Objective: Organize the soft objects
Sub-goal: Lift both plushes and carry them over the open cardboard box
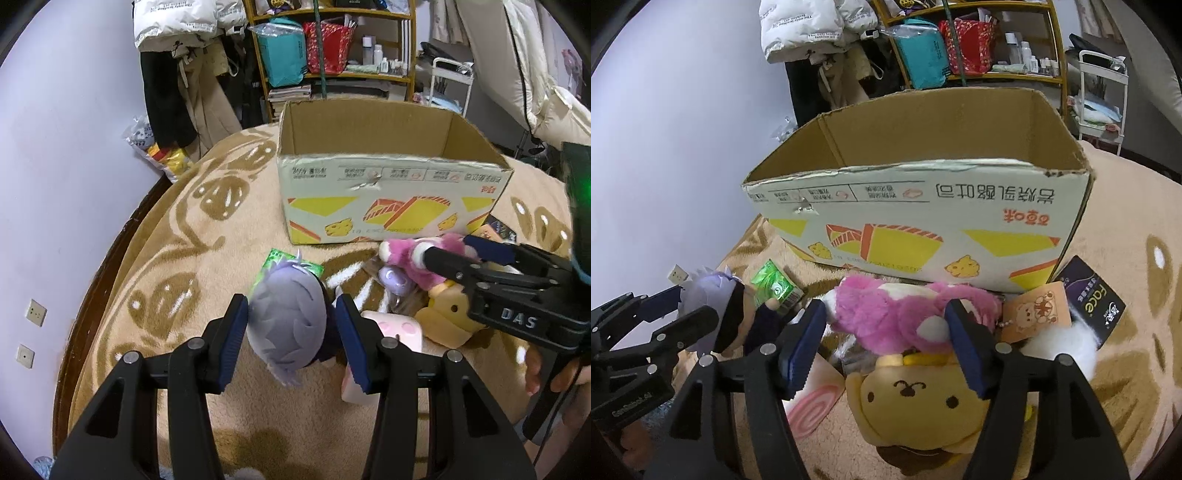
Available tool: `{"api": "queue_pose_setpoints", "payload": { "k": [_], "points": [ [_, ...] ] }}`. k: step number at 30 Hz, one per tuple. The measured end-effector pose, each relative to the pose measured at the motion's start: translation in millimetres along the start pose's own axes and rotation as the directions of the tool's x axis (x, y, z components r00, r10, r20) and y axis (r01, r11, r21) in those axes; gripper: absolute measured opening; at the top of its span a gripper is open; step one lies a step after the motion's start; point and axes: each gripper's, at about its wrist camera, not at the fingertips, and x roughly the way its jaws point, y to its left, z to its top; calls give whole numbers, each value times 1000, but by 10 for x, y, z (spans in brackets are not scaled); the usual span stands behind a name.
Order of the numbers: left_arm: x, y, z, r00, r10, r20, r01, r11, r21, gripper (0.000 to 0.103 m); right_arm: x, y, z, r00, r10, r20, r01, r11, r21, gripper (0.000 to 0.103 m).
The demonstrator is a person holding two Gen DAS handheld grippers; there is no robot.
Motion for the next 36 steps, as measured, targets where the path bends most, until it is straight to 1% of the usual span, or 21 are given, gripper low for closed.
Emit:
{"api": "queue_pose_setpoints", "payload": {
  "k": [2,4,6,7,8,10,11,12,13,17,22,28,33,36],
  "points": [
    [98,46,0,999,5,-47,-6,1000,-20,48,-8,-7,-3,1000,5,-2,-5,1000,7,74],
    [162,117,-3,996,-29,-83,24,998,-60,46,-12,-34,-11,1000,12,-4,-12,1000,21,75],
    [167,182,-8,995,-57,-87,48,994,-95,45,-17,-54,-12,1000,23,-13,-23,999,38,73],
    [162,191,-14,994,-63,-86,55,994,-100,43,-18,-63,-10,999,28,-21,-27,998,50,72],
    [160,191,-21,994,-64,-85,55,993,-101,42,-22,-74,-8,999,37,-25,-36,998,58,67],
    [151,176,-30,995,-65,-82,57,994,-94,41,-14,-79,-15,998,51,-37,-48,997,60,65],
    [135,165,-32,995,-65,-74,58,994,-91,39,-16,-74,-20,998,53,-38,-51,997,61,43],
    [126,163,-32,995,-71,-70,64,994,-91,38,-14,-75,-32,998,55,-42,-52,997,63,11],
    [114,158,-29,995,-77,-67,70,993,-90,37,-3,-74,-40,998,47,-50,-43,997,64,14],
    [97,155,-25,994,-88,-59,83,992,-96,35,44,-72,-65,997,42,-67,-38,997,63,14],
    [16,166,-6,995,-100,-26,96,990,-101,32,-8,-11,-50,999,30,-42,-29,999,35,13],
    [-128,111,-2,995,-93,21,94,993,-66,31,-226,45,-28,1000,12,4,-13,1000,17,12],
    [-376,130,25,991,-60,123,69,996,-65,32,-478,61,-15,998,-1,63,0,1000,16,12],
    [-541,147,47,979,-35,200,49,997,-66,32,-675,74,24,993,-7,116,6,1000,13,11]
  ]
}}
